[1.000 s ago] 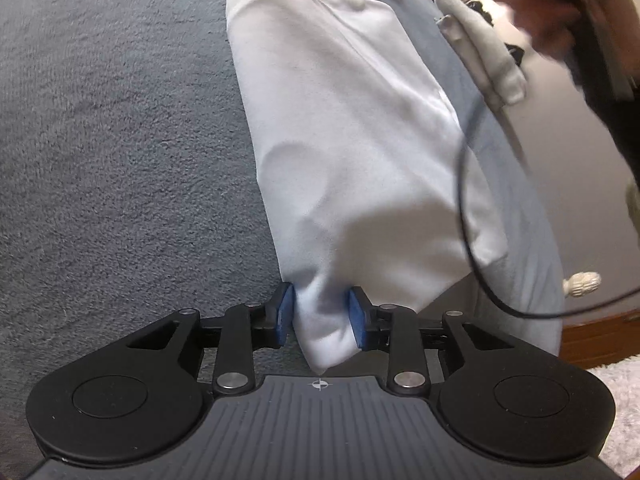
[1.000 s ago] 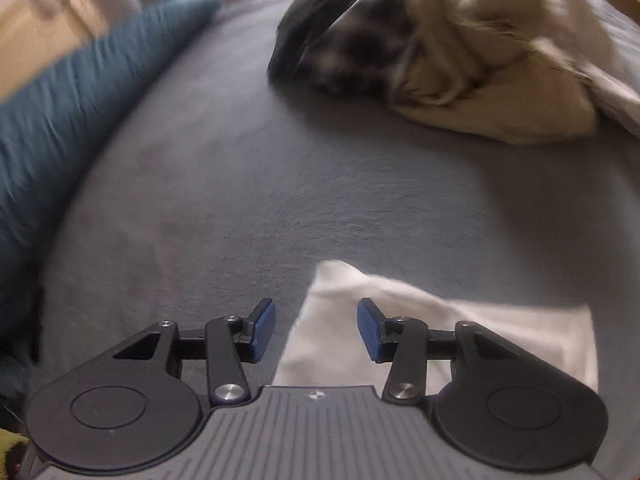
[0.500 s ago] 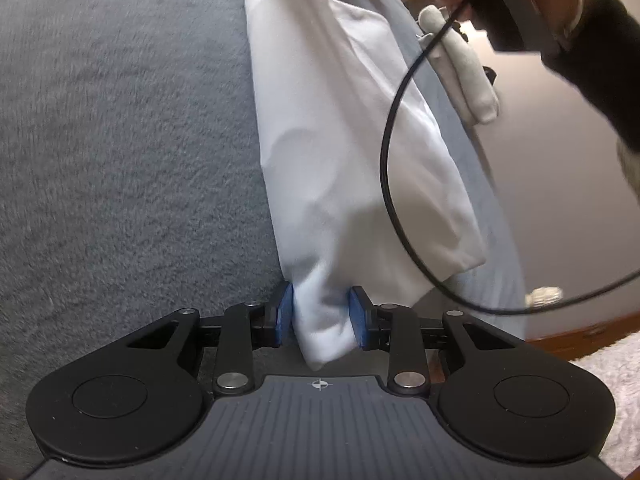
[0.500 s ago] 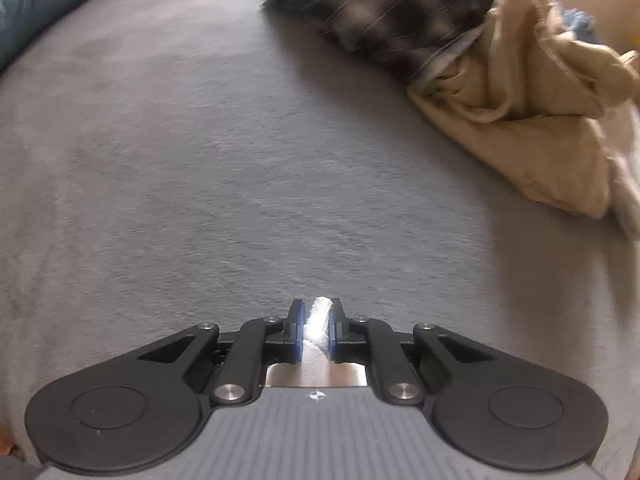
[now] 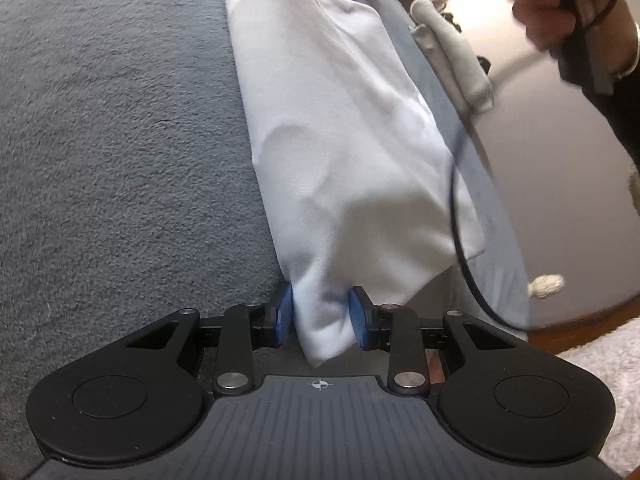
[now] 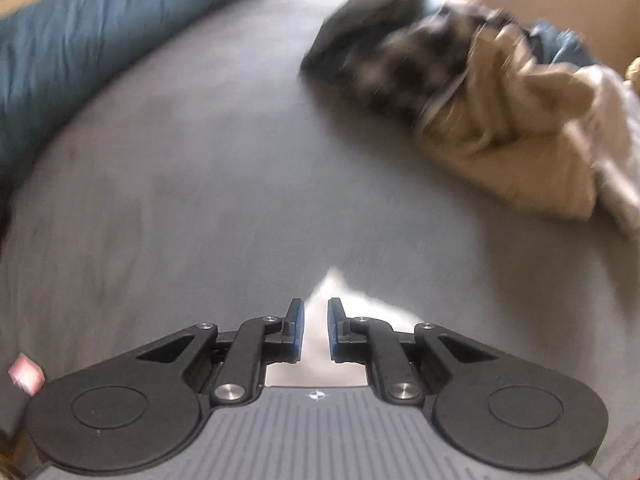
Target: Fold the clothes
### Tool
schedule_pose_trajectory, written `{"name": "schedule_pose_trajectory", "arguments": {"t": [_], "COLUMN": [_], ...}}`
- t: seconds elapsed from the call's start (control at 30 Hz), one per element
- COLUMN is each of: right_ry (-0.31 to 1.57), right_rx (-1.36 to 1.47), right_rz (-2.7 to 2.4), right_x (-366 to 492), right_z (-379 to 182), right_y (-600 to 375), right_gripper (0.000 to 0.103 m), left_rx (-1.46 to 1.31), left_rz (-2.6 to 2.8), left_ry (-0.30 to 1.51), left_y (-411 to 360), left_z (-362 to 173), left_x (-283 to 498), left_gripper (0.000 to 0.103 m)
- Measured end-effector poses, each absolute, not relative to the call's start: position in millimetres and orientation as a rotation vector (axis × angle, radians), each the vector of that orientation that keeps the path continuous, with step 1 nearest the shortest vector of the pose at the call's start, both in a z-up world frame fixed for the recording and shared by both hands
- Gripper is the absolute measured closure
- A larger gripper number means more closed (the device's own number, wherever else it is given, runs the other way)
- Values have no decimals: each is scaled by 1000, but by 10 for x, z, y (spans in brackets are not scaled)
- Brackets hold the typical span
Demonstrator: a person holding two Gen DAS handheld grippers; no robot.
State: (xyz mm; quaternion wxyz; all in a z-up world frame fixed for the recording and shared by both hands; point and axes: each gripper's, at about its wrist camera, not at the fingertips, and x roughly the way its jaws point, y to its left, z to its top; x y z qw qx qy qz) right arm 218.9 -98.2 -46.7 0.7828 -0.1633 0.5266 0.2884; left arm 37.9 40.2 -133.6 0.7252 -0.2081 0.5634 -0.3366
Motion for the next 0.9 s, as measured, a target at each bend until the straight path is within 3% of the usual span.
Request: {"name": "schedule_pose_trajectory", "arguments": {"t": [0.13, 0.4, 0.57, 0.8, 0.9], "right_ry": [1178, 1207, 1169, 1156, 1191], "right_rx": [-403, -332, -494, -423, -502], "right_rz": [568, 701, 678, 792, 809], "right_x": [2217, 1919, 1692, 1462, 1213], "right_z": [-1158, -512, -1085, -556, -879], "right_y": [-968, -1131, -1041, -1201, -1116], "right_gripper": [98, 97, 101, 99, 99], "left_rx": [-429, -380, -302, -277, -265], "left_rz": [-734, -720, -722, -726, -724], "left_ry": [1244, 1253, 1249, 1275, 1282], "left_y": [364, 142, -182, -318, -378], "left_z": [-1311, -1262, -1255, -1243, -1258], "left_x": [390, 380, 413, 401, 415], "left_gripper": [73, 73, 72, 71, 71]}}
